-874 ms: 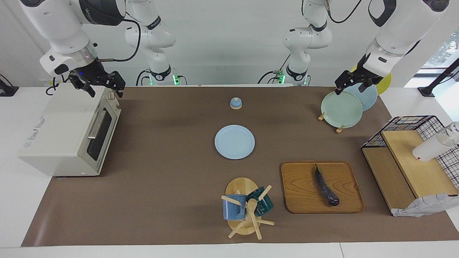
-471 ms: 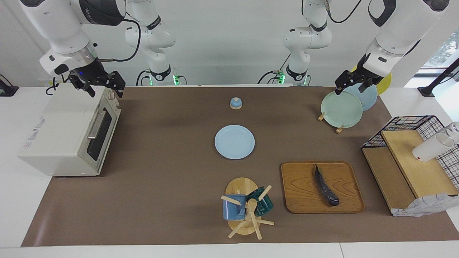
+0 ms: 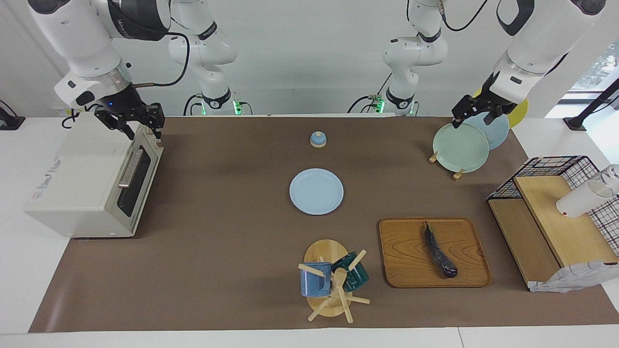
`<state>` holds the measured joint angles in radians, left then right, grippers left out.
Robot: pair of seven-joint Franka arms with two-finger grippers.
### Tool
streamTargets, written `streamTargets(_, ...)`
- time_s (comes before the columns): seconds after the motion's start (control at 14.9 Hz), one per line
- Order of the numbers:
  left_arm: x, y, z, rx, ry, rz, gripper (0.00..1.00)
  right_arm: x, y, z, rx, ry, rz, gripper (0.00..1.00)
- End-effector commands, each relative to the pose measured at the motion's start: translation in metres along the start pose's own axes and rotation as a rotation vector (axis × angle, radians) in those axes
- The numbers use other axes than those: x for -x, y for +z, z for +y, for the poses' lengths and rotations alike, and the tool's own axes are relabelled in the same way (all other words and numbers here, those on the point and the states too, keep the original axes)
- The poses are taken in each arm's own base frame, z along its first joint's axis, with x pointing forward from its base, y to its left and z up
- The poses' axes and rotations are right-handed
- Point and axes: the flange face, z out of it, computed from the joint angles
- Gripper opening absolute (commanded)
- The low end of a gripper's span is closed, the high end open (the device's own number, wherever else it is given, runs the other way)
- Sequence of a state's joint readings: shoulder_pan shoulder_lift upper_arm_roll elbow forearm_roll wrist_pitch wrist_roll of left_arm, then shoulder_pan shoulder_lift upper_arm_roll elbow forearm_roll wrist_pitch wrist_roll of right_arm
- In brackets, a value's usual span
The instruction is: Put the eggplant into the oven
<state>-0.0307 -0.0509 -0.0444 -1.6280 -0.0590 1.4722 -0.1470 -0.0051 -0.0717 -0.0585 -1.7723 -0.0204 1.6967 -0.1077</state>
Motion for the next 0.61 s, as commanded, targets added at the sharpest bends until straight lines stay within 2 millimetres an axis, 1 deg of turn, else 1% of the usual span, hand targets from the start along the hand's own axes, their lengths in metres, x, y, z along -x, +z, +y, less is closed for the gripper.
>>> streamTargets(0.0, 0.000, -0.001, 0.001, -0.011, 0.004, 0.038, 1.00, 0.014, 0.041, 0.007, -0.005, -0.002, 0.020, 0.00)
streamTargets(0.07, 0.000, -0.001, 0.001, -0.011, 0.004, 0.039, 1.00, 0.007, 0.056, 0.016, 0.027, 0.026, 0.001, 0.00)
streamTargets(0.13, 0.000, -0.001, 0.003, -0.011, 0.006, 0.039, 1.00, 0.004, 0.065, 0.031, 0.074, 0.044, -0.007, 0.00)
streamTargets(0.2, 0.000, 0.002, 0.004, -0.010, 0.010, 0.036, 1.00, 0.000, 0.077, 0.037, 0.105, 0.038, -0.022, 0.00)
streamTargets(0.34, 0.002, 0.009, 0.004, -0.008, 0.011, 0.054, 1.00, -0.001, 0.088, 0.043, 0.155, 0.021, -0.049, 0.00)
streamTargets(0.47, 0.000, 0.032, 0.008, -0.006, 0.027, 0.090, 1.00, -0.001, 0.092, 0.051, 0.170, 0.025, -0.040, 0.00)
streamTargets(0.54, -0.004, 0.043, 0.016, -0.003, 0.041, 0.115, 1.00, 0.001, 0.097, 0.051, 0.184, 0.009, -0.046, 0.00)
